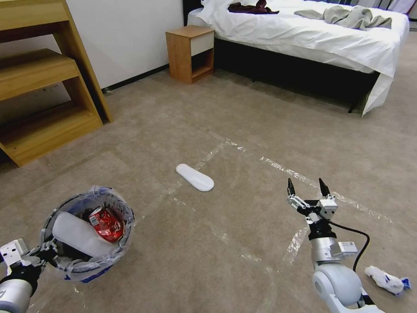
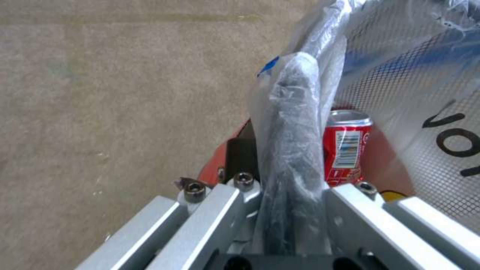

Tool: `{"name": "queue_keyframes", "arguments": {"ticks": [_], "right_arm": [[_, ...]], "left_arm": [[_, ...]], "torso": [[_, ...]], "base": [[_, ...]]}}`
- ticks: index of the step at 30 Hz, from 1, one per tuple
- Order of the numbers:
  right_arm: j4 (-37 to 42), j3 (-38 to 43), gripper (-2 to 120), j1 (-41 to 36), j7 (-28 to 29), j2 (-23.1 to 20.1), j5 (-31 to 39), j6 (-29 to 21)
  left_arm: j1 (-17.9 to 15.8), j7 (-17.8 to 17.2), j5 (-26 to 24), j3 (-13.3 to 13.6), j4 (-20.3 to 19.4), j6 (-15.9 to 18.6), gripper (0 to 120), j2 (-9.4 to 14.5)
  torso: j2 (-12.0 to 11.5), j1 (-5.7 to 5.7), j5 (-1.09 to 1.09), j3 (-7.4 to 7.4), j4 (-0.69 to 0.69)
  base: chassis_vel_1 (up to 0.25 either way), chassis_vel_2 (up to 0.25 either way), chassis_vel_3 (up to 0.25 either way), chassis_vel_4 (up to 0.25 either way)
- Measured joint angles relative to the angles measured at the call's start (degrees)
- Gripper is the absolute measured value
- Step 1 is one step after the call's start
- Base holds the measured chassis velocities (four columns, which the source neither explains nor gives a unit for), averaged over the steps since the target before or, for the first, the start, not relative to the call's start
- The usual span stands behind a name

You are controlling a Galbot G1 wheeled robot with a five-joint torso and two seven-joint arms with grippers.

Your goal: Pick up the trash bin and place the garbage on the floor into it.

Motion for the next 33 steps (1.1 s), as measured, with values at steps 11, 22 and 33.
{"name": "queue_keyframes", "arguments": {"ticks": [11,22,33], "right_arm": [[0.19,-0.86,100,0.14,-0.06,0.99,-1.05,-0.53],[0.01,-1.75,100,0.36,-0.13,1.7,-1.77,-0.93],[-0.12,-2.02,100,0.69,-0.07,1.37,-1.75,-1.29]], "left_arm": [[0.12,0.15,0.25,0.17,0.28,-0.09,1,-0.29],[-0.02,0.33,0.5,0.51,0.83,-0.36,1,-0.37],[0.11,0.37,0.37,0.27,0.66,-0.43,1,-0.17]], "torso": [[0.0,0.01,0.01,0.02,0.0],[0.0,0.0,0.0,0.0,0.0],[0.0,0.01,0.0,0.01,-0.01]], "base": [[-0.115,0.11,0.102,-0.098],[-0.095,0.103,0.103,-0.102],[-0.136,0.123,0.127,-0.123]]}}
